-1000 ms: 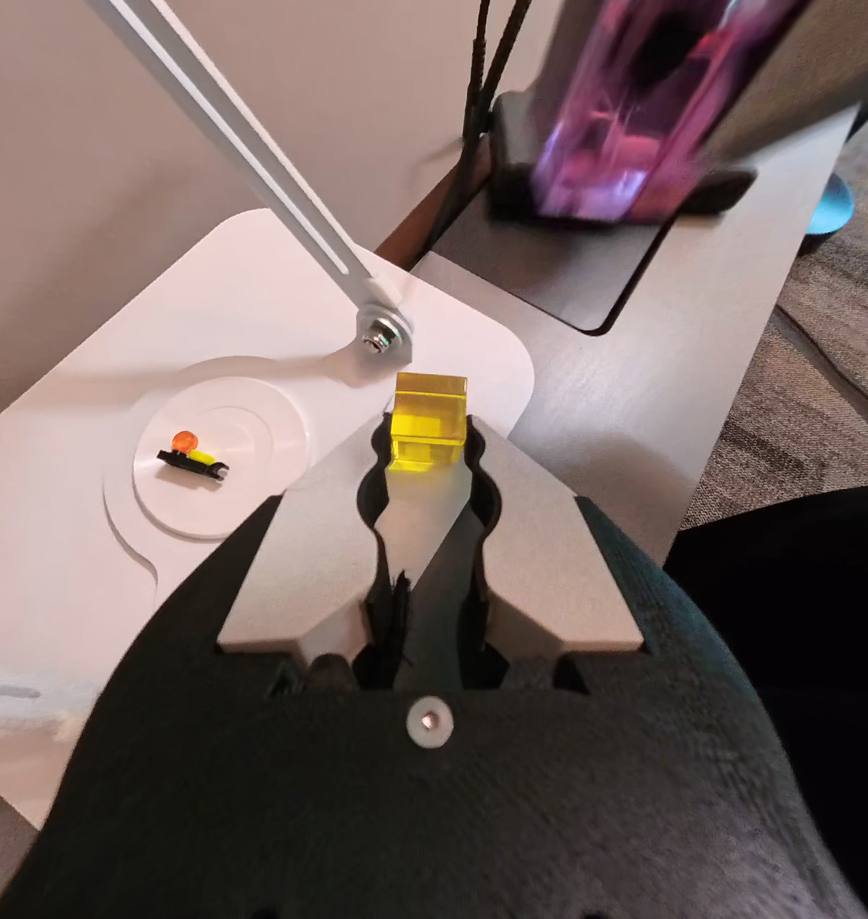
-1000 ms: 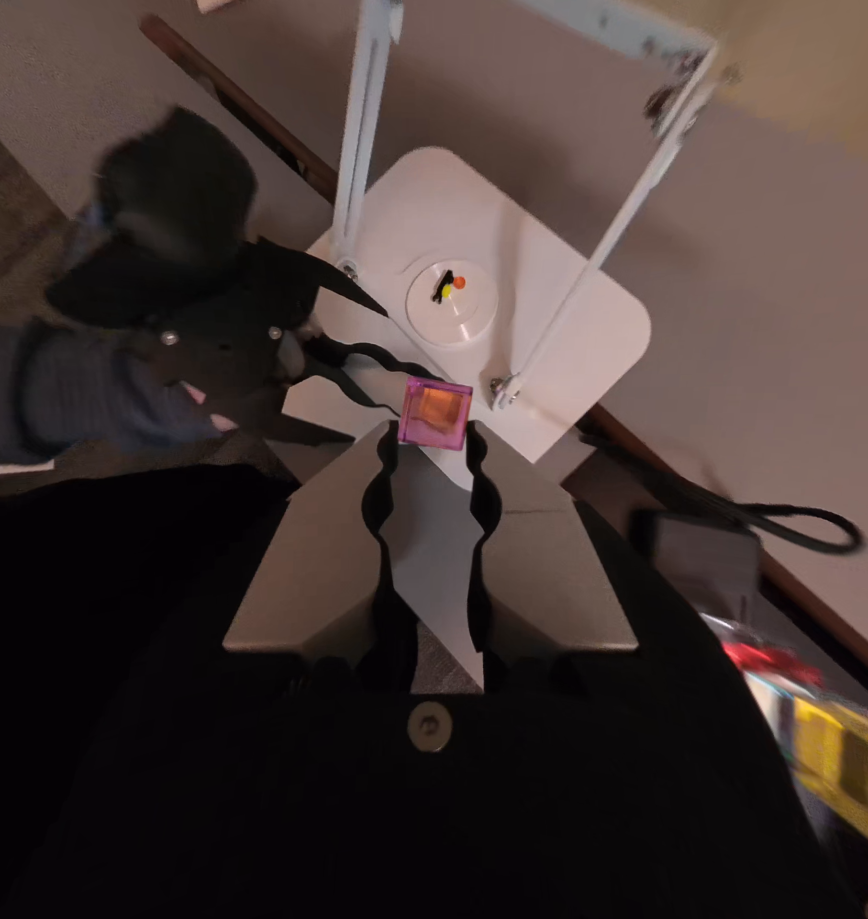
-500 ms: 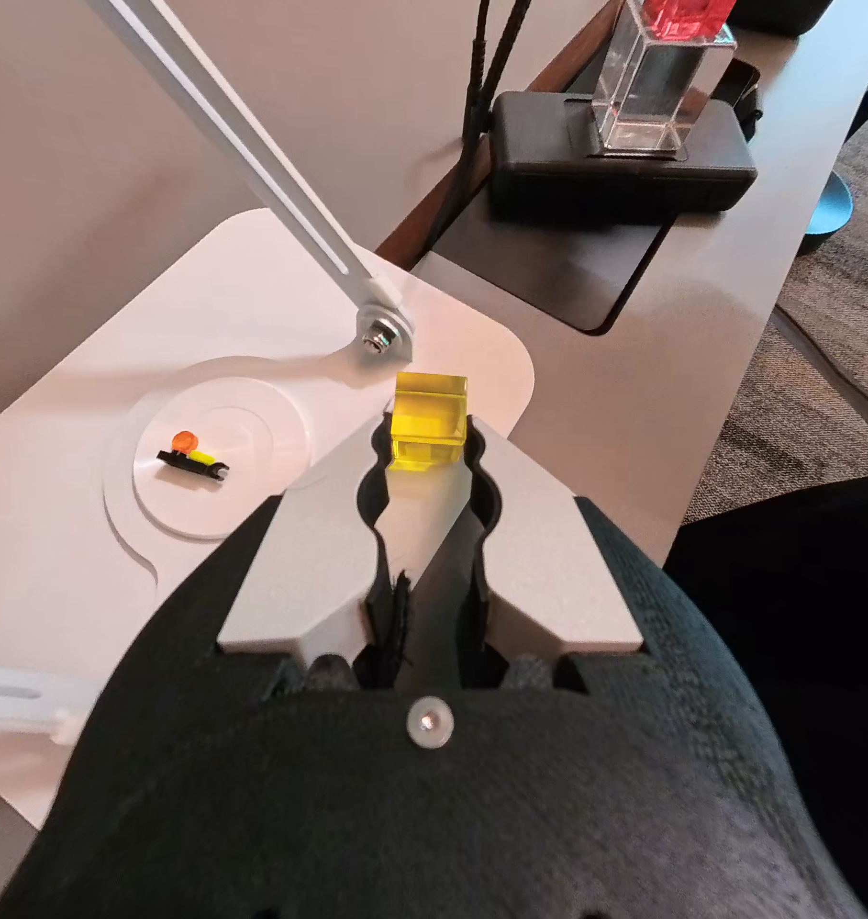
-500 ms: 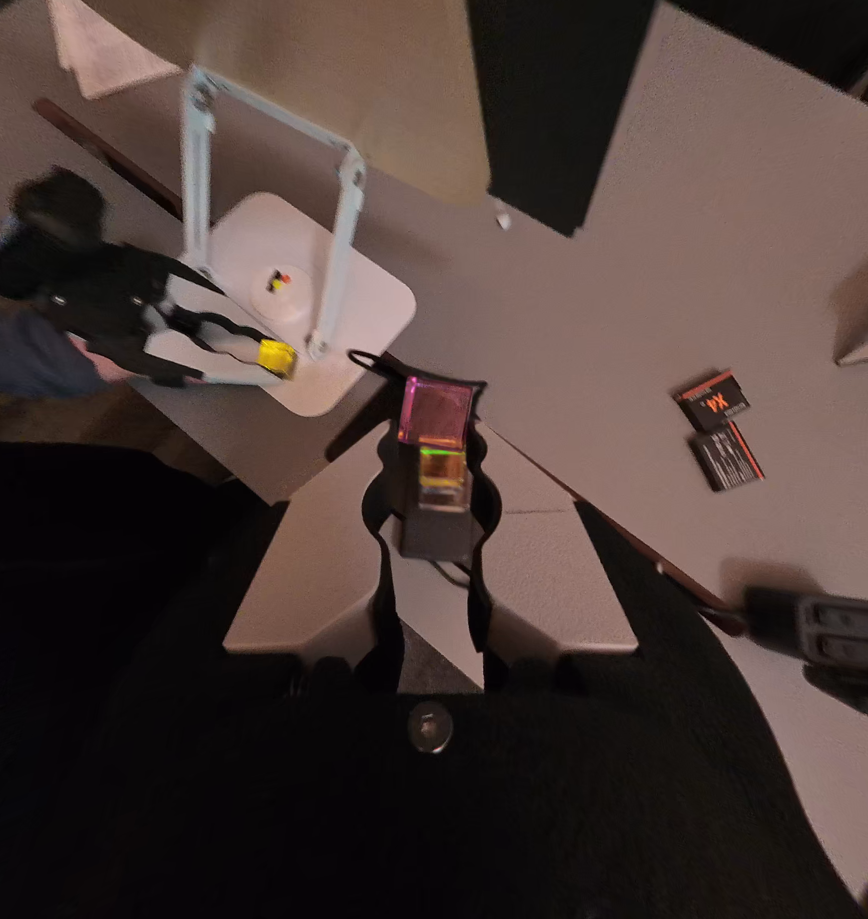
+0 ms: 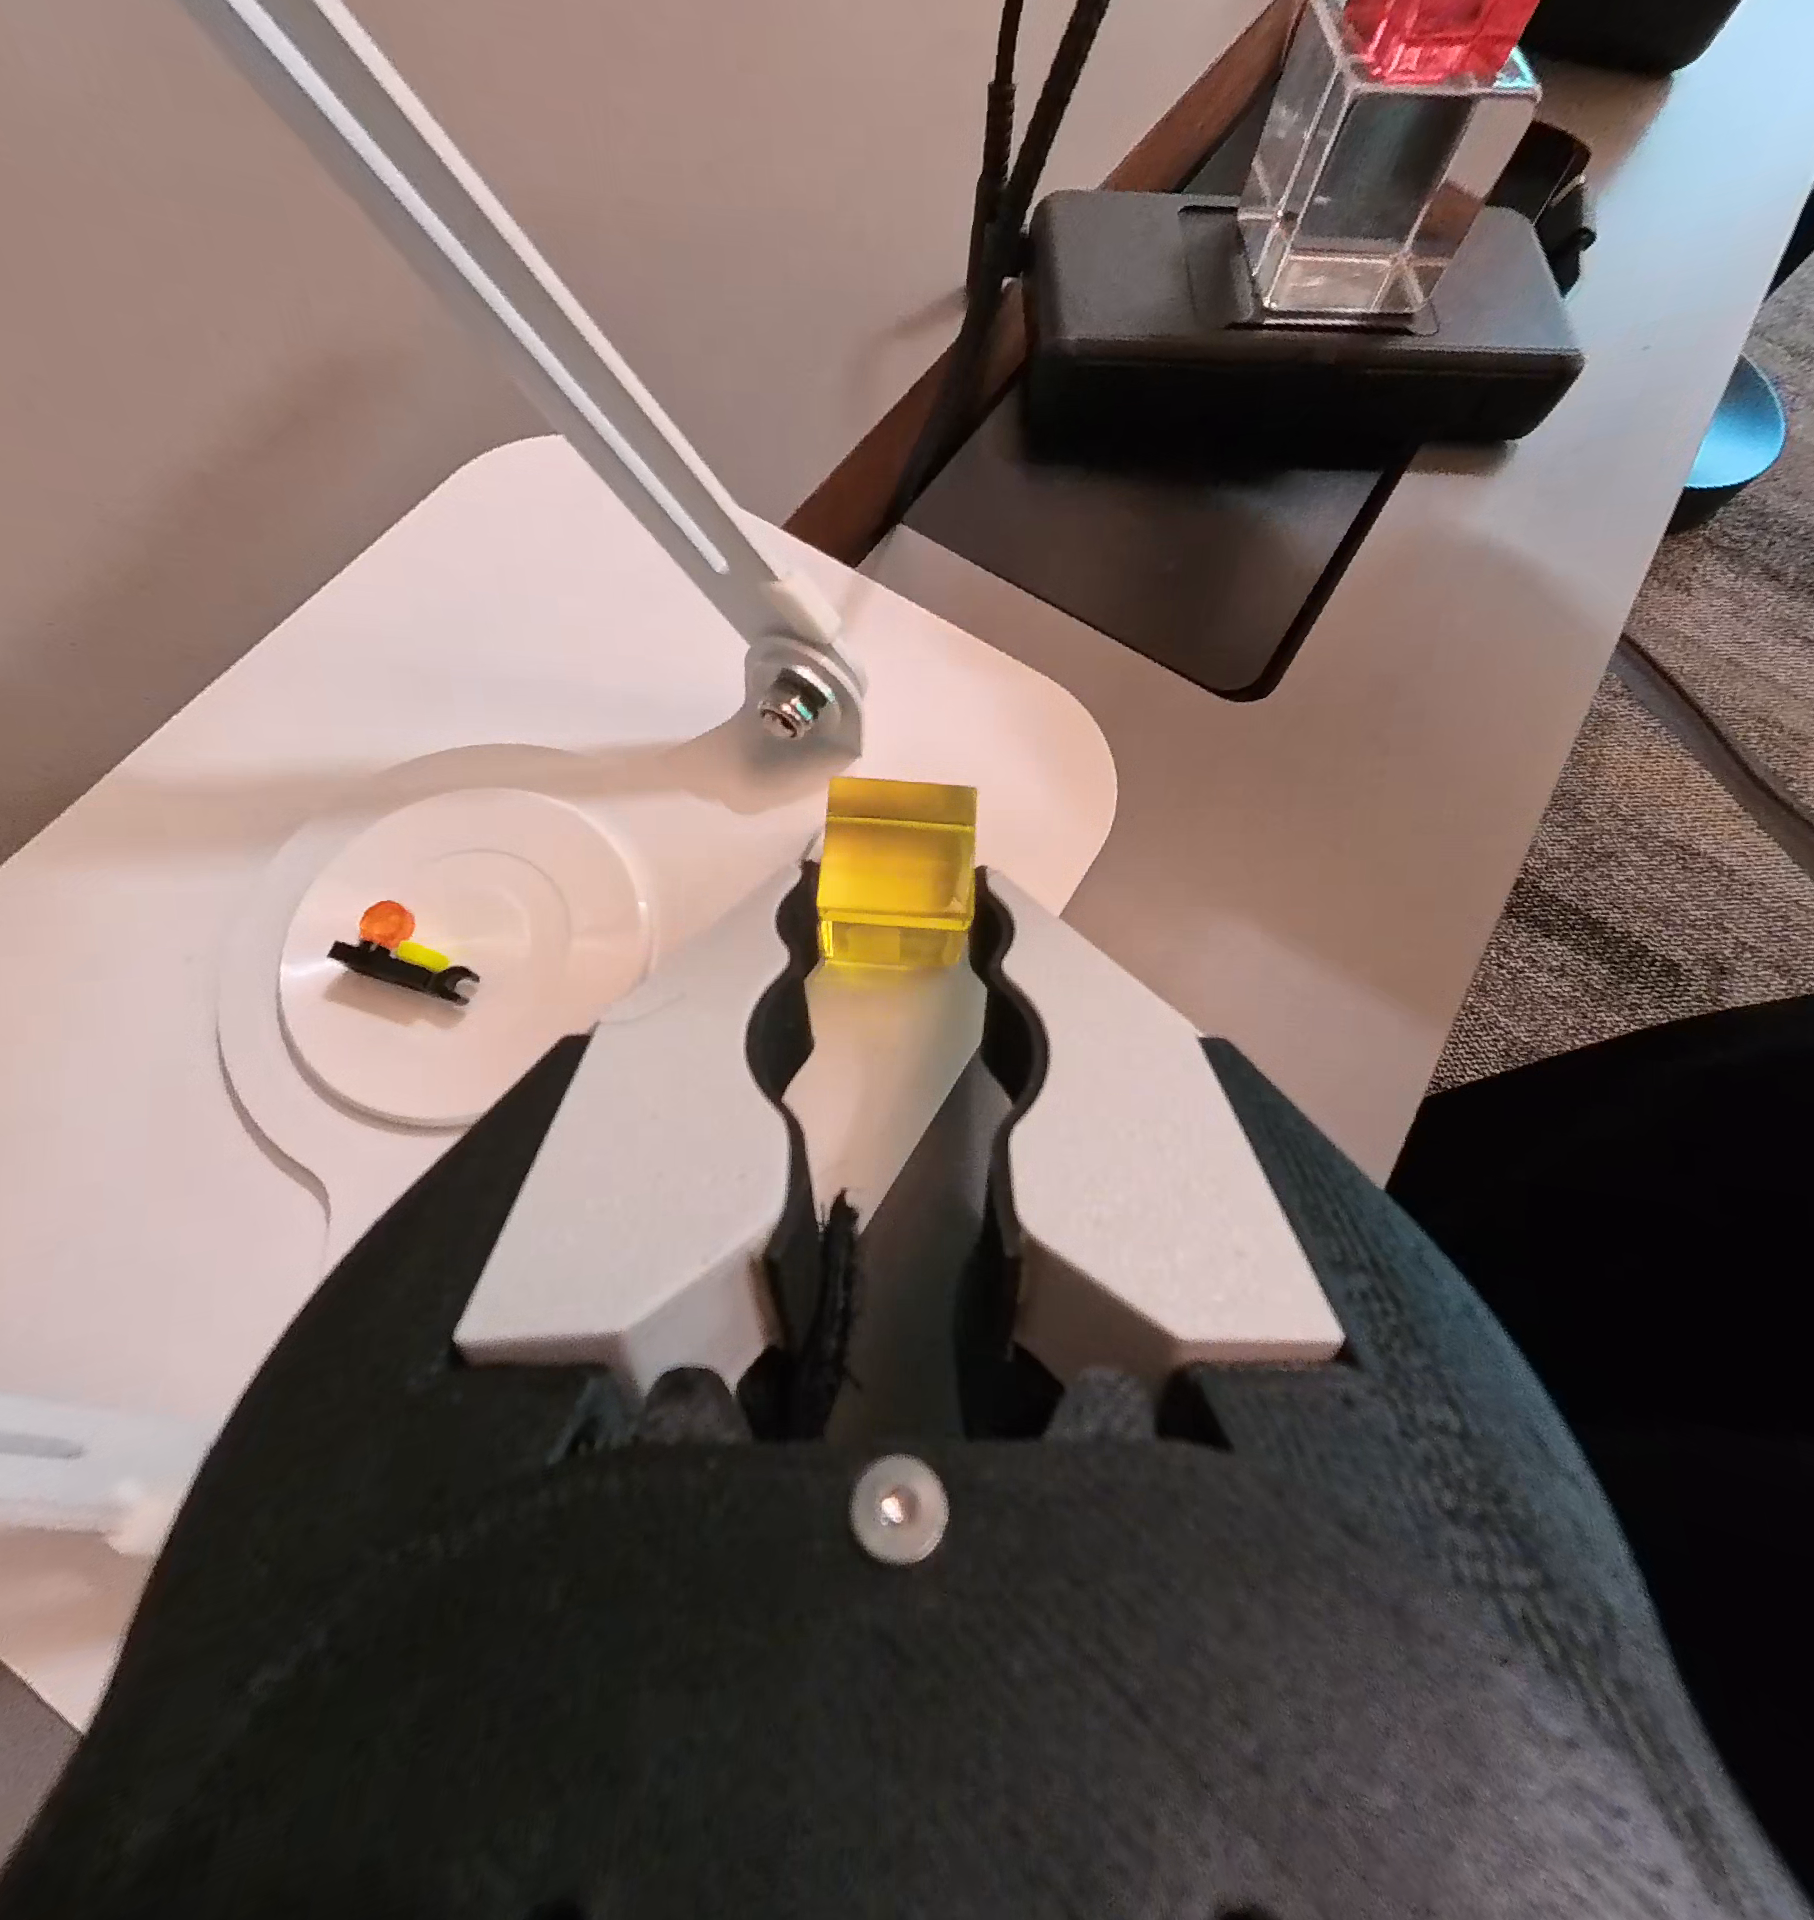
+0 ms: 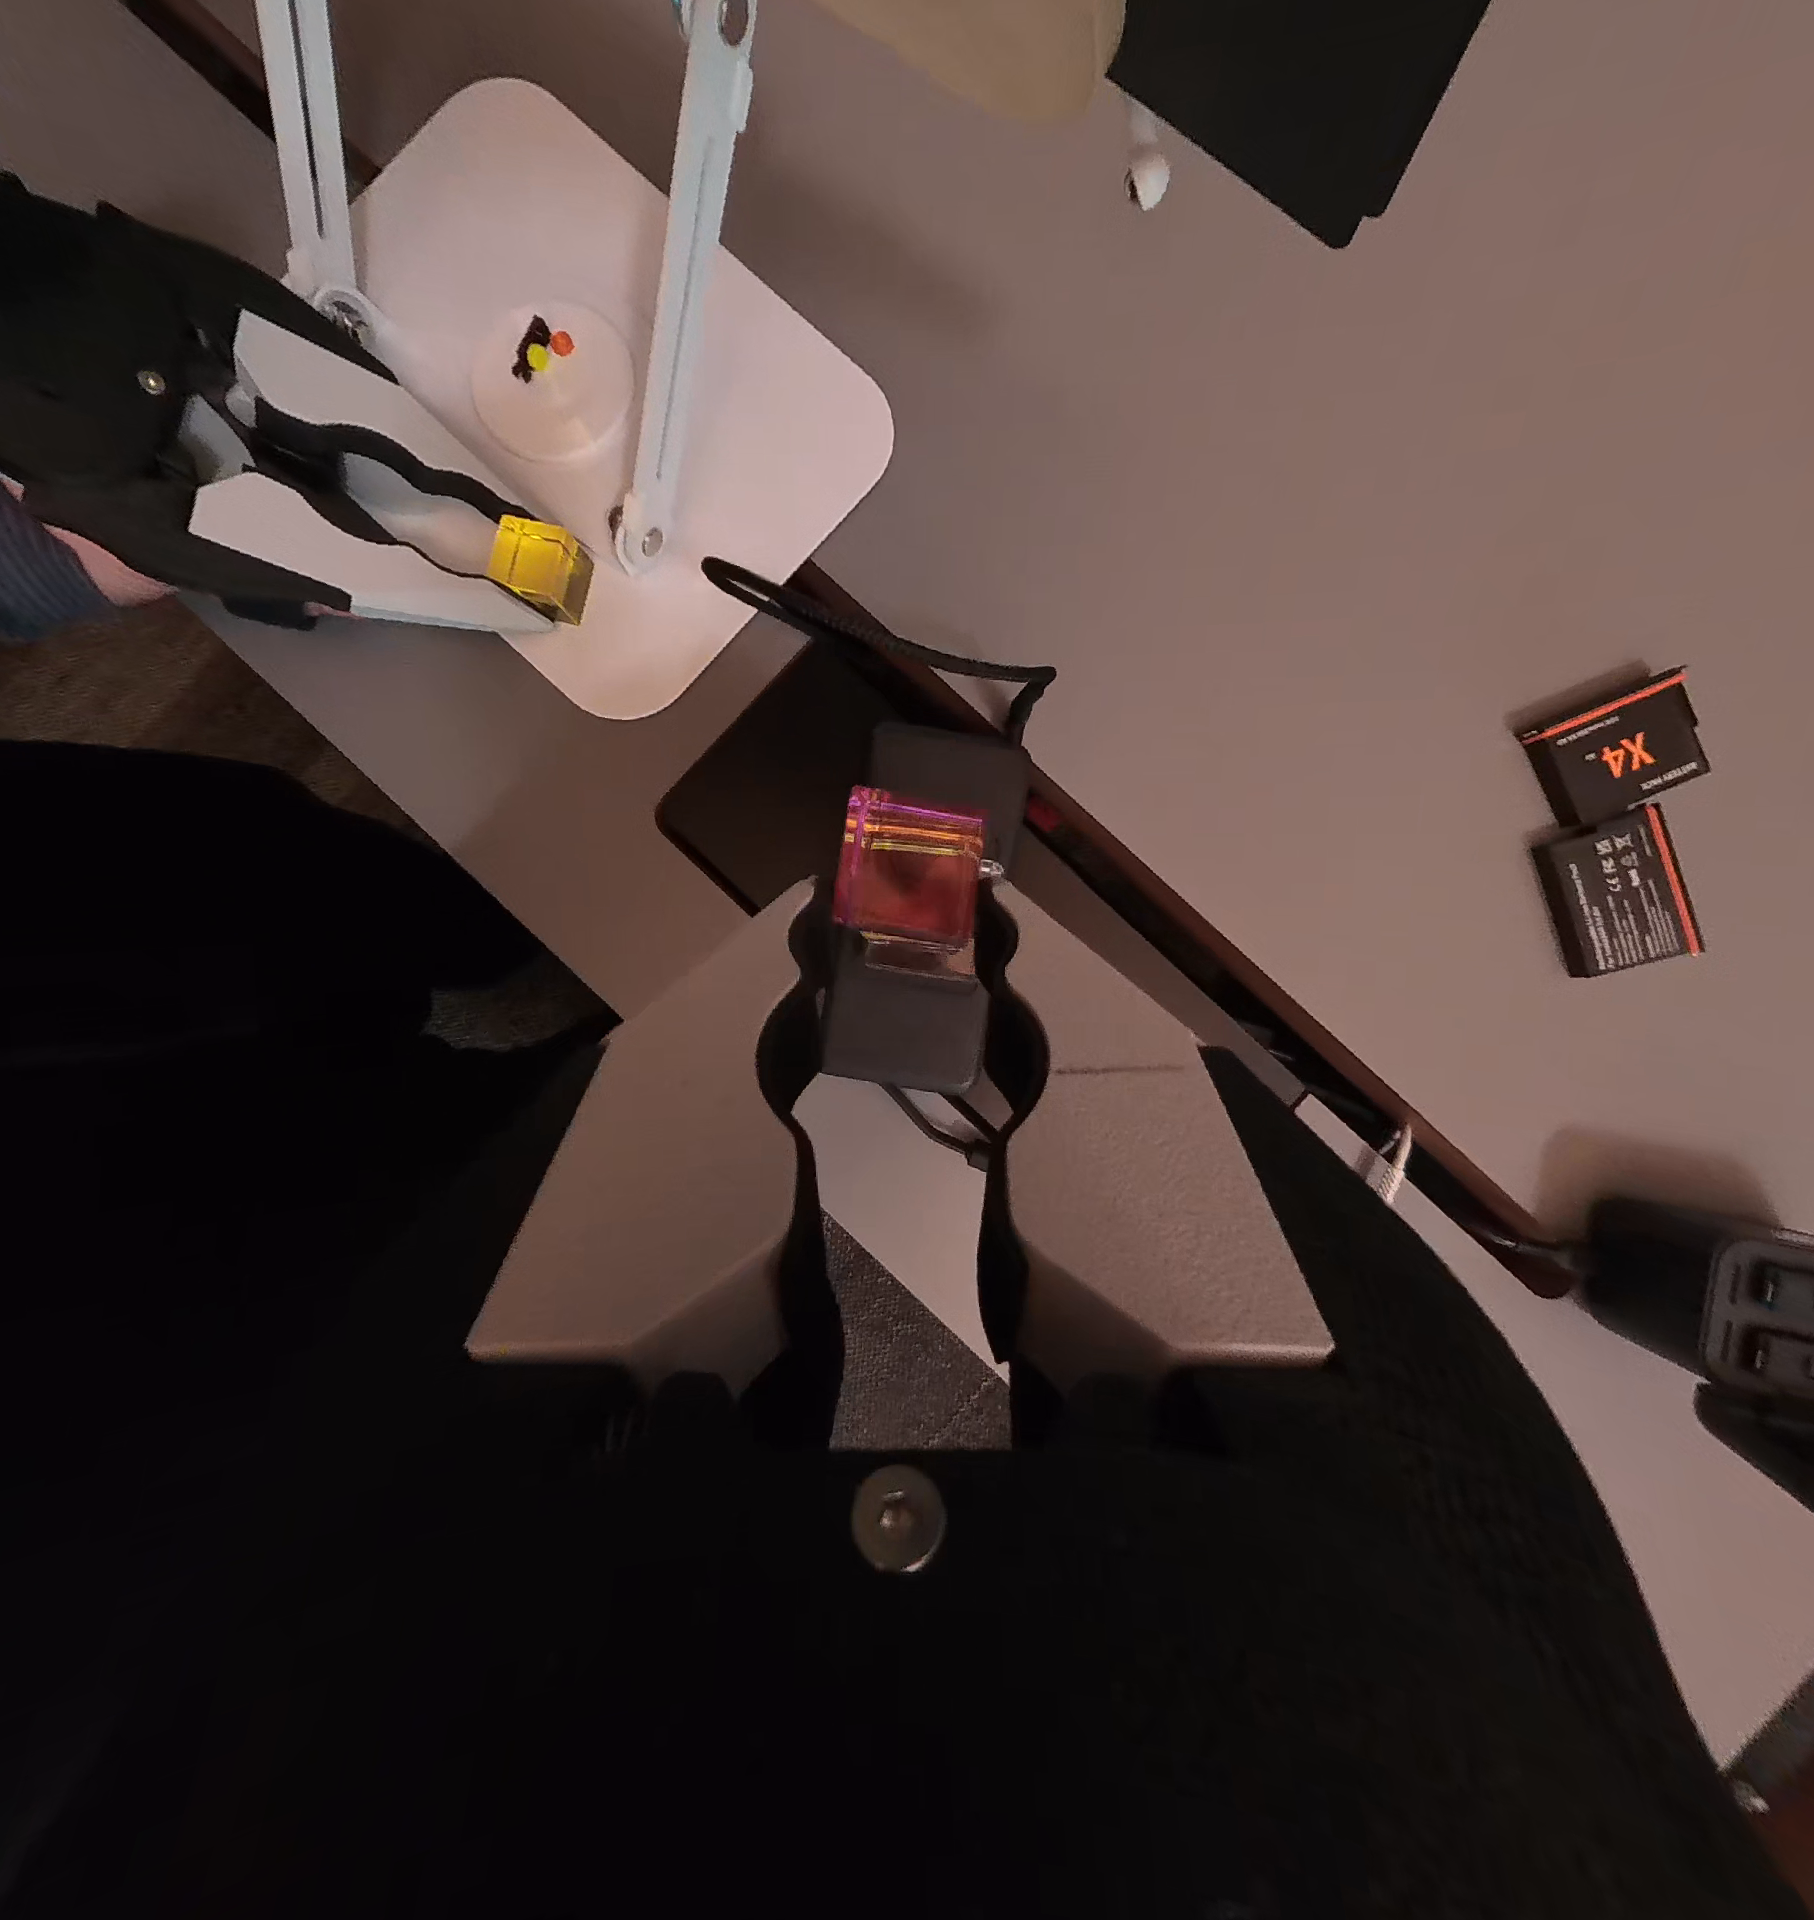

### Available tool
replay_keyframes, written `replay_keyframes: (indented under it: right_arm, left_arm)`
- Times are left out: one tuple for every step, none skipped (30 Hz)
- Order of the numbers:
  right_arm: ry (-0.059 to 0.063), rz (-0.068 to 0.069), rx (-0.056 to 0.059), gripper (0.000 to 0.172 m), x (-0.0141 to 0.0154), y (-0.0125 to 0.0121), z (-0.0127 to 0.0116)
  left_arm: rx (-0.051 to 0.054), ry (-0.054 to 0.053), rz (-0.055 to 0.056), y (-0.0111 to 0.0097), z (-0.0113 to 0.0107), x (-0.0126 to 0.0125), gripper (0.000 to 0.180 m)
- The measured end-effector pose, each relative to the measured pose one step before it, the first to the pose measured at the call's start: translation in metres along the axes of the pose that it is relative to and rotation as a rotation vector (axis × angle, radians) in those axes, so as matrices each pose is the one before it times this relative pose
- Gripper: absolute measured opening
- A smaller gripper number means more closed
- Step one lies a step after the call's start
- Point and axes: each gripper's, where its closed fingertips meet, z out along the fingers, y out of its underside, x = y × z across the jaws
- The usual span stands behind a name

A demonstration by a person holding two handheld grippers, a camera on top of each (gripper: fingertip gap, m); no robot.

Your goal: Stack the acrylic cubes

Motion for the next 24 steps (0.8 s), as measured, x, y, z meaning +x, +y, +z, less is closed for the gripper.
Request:
replay_keyframes:
  right_arm:
    - [0.0008,-0.0014,-0.0049,0.026,0.00063,0.00063,0.00078]
    - [-0.0002,0.0004,-0.0036,0.026,0.00044,0.00055,0.00092]
    - [-0.0029,0.004,-0.0007,0.026,0.00014,0.00023,0.00081]
    - [-0.0058,0.0059,0.0005,0.026,-0.00012,0.00002,0.00091]
    - [-0.0068,0.0055,-0.0024,0.026,-0.00016,0.00046,0.00091]
    - [-0.0049,0.0033,-0.0074,0.026,0.00013,0.00135,0.00079]
    - [-0.0037,0.0001,-0.0061,0.026,0.00014,0.00127,0.00046]
    - [-0.0031,0.0009,0.0011,0.026,0.00004,0.00025,0.00014]
    - [-0.003,0.0039,0.0028,0.026,0.00001,-0.00002,0.00003]
    - [-0.0027,0.0037,0.0019,0.026,0.00001,0.00023,0.0]
    - [-0.0014,0.0034,0.0031,0.026,0.00012,-0.0001,-0.00005]
    - [-0.0006,0.0033,0.0027,0.026,0.00008,-0.00009,0.00008]
    - [-0.0015,0.003,0.0018,0.026,-0.0001,-0.00001,0.00006]
    - [-0.002,0.0034,0.0012,0.026,-0.00027,0.00003,0.00005]
    - [-0.0016,0.0058,0.0017,0.026,-0.00016,-0.00001,0.00005]
    - [-0.0022,0.0084,0.0029,0.026,0.0,-0.0002,-0.00002]
    - [-0.0051,0.0097,0.0058,0.026,-0.00061,-0.00054,-0.00024]
    - [-0.0057,0.0112,0.0101,0.031,-0.0009,-0.00096,-0.00093]
    - [0.0008,0.0133,0.0151,0.039,-0.0003,-0.00149,-0.00194]
    - [0.0037,0.012,0.0199,0.043,-0.00013,-0.00147,-0.00299]
    - [0.0042,0.0132,0.0223,0.046,-0.0002,-0.00109,-0.00371]
    - [0.0063,0.0158,0.0214,0.049,0.0002,-0.0007,-0.00441]
    - [0.0096,0.015,0.0206,0.053,0.00061,-0.00037,-0.00504]
    - [0.0123,0.0115,0.0224,0.055,0.00083,-0.00056,-0.00558]
  left_arm:
    - [0.0,-0.0001,0.0,-0.00001,0.0,-0.00001,0.028]
    - [-0.0001,-0.0003,0.0002,0.00004,-0.00004,0.00004,0.028]
    - [0.0,0.0,0.0,0.0,0.0,-0.00001,0.027]
    - [0.0,0.0001,-0.0001,-0.00004,0.00004,-0.00006,0.027]
    - [0.0,-0.0001,0.0002,0.00004,-0.00004,0.00006,0.027]
    - [0.0,-0.0001,0.0001,0.00001,0.0,-0.00003,0.027]
    - [0.0,0.0,-0.0001,0.00001,0.0,0.00001,0.027]
    - [0.0,0.0,0.0,0.0,0.0,0.00001,0.027]
    - [0.0,-0.0001,0.0001,0.00001,0.0,-0.00002,0.027]
    - [0.0,0.0001,-0.0001,0.0,0.0,0.00002,0.027]
    - [0.0,0.0,0.0,0.0,0.0,-0.00001,0.027]
    - [0.0,0.0001,-0.0001,-0.00003,0.00003,-0.00006,0.027]
    - [0.0,0.0002,-0.0002,0.0,0.0,0.00004,0.027]
    - [0.0,-0.0002,0.0002,0.0,0.0,-0.00004,0.027]
    - [0.0,0.0,0.0,0.0,0.0,-0.00001,0.027]
    - [0.0,-0.0002,0.0001,0.00001,0.0,-0.00004,0.027]
    - [0.0,-0.0001,0.0001,0.0,0.0,-0.00001,0.027]
    - [0.0,0.0004,-0.0003,0.0,0.0,0.00009,0.027]
    - [0.0,0.0006,-0.0005,0.00002,-0.00004,-0.00002,0.027]
    - [0.0,0.0001,-0.0001,0.00001,0.0,0.00003,0.027]
    - [-0.0002,-0.0004,0.0003,-0.00003,0.00006,-0.00004,0.027]
    - [-0.0001,0.0004,-0.0005,-0.00004,-0.00011,-0.00004,0.027]
    - [-0.0002,0.0015,-0.0015,0.00002,-0.00002,0.00009,0.027]
    - [-0.0003,0.0025,-0.0018,-0.00003,0.00004,0.00008,0.027]
